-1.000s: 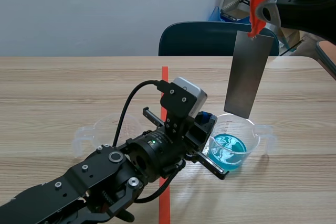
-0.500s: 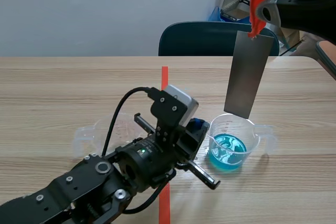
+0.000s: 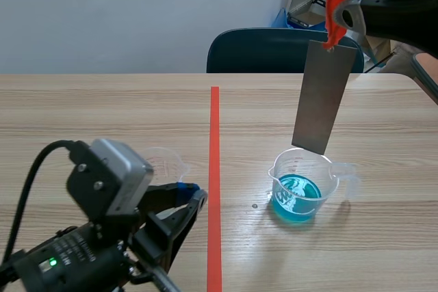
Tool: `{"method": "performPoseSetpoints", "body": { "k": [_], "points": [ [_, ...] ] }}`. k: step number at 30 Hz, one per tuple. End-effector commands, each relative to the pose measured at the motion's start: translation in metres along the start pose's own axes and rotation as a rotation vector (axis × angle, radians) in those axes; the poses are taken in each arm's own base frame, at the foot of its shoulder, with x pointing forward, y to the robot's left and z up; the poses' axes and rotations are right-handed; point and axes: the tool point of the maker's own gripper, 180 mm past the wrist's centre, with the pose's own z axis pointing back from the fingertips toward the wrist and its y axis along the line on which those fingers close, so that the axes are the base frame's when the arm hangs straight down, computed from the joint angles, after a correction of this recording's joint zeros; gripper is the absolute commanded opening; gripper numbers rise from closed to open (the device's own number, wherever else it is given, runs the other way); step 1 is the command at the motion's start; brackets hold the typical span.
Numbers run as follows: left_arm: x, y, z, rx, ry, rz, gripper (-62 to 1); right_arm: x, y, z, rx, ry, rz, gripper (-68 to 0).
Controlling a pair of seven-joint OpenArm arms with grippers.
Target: Do the redox reaction experiment
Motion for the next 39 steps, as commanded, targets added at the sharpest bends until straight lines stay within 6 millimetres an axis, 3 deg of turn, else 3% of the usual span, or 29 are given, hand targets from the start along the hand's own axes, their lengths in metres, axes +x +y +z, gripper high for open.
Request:
{"method": "performPoseSetpoints", "body": {
  "k": [1, 3, 10, 13, 17, 18, 27, 39],
  "points": [
    [0.004, 0.002, 0.009, 0.017, -0.01, 0.007, -52.9, 0.01, -0.003, 0.002, -0.002, -0.026, 0.023, -66.7],
    [0.005, 0.003, 0.023, 0.032, 0.01, 0.011, -52.6, 0.01, -0.003, 0.002, -0.002, -0.026, 0.023, -66.7],
    [0.008, 0.015, 0.064, 0.138, 0.072, 0.033, -42.1, 0.01, -0.003, 0.002, -0.002, -0.026, 0.023, -66.7],
    [0.013, 0.025, 0.08, 0.202, 0.089, 0.022, -29.3, 0.01, -0.003, 0.002, -0.002, -0.026, 0.023, -66.7],
    [0.026, 0.042, 0.095, 0.288, 0.087, -0.003, -2.9, 0.01, -0.003, 0.002, -0.002, -0.026, 0.023, -66.7],
    [0.029, 0.044, 0.097, 0.294, 0.086, -0.007, 0.8, 0.01, -0.003, 0.002, -0.002, -0.026, 0.023, -66.7],
    [0.048, 0.058, 0.106, 0.371, 0.069, 0.013, 1.4, 0.01, -0.003, 0.002, -0.002, -0.026, 0.023, -66.7],
    [0.046, 0.067, 0.109, 0.415, 0.074, 0.051, 1.4, 0.01, -0.003, 0.002, -0.002, -0.026, 0.023, -66.7]
  ]
}}
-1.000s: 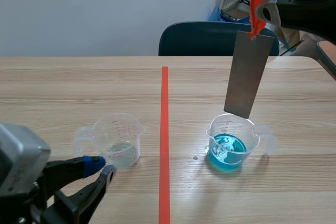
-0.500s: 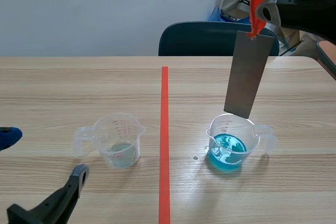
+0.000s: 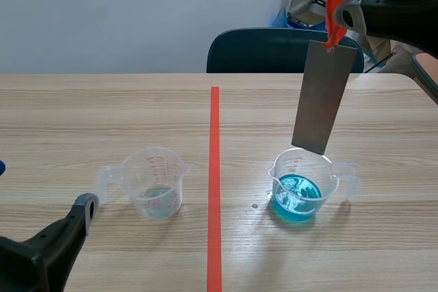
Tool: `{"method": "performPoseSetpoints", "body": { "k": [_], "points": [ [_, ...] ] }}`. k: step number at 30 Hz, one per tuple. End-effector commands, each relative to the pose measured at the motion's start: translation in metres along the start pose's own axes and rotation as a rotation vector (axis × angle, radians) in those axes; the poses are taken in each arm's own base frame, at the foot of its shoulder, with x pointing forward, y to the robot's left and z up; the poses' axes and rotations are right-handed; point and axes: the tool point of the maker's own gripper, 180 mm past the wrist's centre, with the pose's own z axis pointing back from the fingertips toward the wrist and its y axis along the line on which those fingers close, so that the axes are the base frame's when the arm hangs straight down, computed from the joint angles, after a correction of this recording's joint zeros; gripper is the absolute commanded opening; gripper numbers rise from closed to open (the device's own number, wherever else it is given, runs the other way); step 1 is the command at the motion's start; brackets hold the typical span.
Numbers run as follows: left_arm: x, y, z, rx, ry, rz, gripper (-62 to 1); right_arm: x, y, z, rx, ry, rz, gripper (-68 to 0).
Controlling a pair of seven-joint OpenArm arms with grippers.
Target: Do the redox reaction experiment
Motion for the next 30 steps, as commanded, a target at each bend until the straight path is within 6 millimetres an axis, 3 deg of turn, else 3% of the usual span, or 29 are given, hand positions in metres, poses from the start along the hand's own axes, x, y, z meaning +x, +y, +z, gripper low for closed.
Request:
{"method": "performPoseSetpoints", "body": {
  "k": [1, 30],
  "points": [
    [0.0078, -0.0009, 0.0, 0.0, -0.029, 0.017, 1.4, 0.0101, -0.0029, 0.0016, -0.002, -0.026, 0.023, -66.7],
    [0.0104, -0.0009, -0.0003, -0.001, -0.042, 0.016, 1.4, 0.0101, -0.0029, 0.0016, -0.002, -0.026, 0.023, -66.7]
  ]
}}
